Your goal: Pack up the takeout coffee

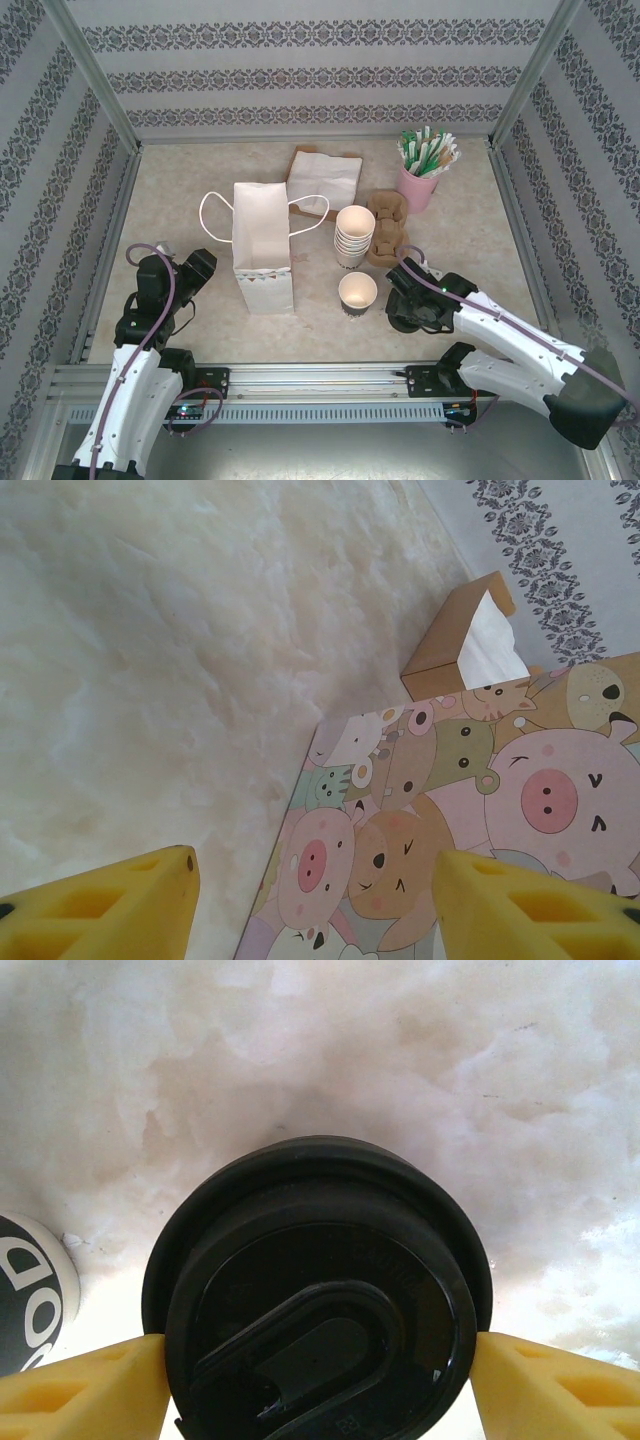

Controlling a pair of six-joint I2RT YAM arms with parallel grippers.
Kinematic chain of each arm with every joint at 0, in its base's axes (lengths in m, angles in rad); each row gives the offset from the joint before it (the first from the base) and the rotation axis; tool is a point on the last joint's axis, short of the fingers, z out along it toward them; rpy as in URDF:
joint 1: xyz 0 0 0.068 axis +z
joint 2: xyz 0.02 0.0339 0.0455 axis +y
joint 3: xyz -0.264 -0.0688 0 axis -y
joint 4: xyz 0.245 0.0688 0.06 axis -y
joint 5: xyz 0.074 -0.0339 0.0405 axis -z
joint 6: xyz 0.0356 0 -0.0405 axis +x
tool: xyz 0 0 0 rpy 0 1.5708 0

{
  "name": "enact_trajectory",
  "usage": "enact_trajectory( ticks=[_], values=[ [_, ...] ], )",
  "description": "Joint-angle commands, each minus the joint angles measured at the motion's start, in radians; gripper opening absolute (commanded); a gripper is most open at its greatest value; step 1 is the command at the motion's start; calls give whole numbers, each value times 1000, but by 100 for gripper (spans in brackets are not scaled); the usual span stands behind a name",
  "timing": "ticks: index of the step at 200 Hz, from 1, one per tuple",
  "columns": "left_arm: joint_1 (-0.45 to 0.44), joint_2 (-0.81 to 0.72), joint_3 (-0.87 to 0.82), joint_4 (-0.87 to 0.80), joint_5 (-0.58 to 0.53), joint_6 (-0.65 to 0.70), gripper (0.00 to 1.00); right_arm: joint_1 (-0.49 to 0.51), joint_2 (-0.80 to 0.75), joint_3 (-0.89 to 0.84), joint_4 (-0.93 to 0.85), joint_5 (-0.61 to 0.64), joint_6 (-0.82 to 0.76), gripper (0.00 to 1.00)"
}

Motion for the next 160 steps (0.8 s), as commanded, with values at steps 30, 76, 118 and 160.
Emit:
enact_trajectory(
  ticks=[30,76,118,160],
  values=[
    [-9,2,8,45,14,-10,64,-21,-13,-34,8,-7,-13,80],
    [-9,4,8,46,15,-13,64,-26,-15,-38,20,-13,-17,79],
    [-9,4,12,45,14,-10,64,-29,-25,-15,-8,-3,-23,75],
    [-9,4,19,46,13,-6,64,-30,-47,25,-46,-3,-39,74]
  ],
)
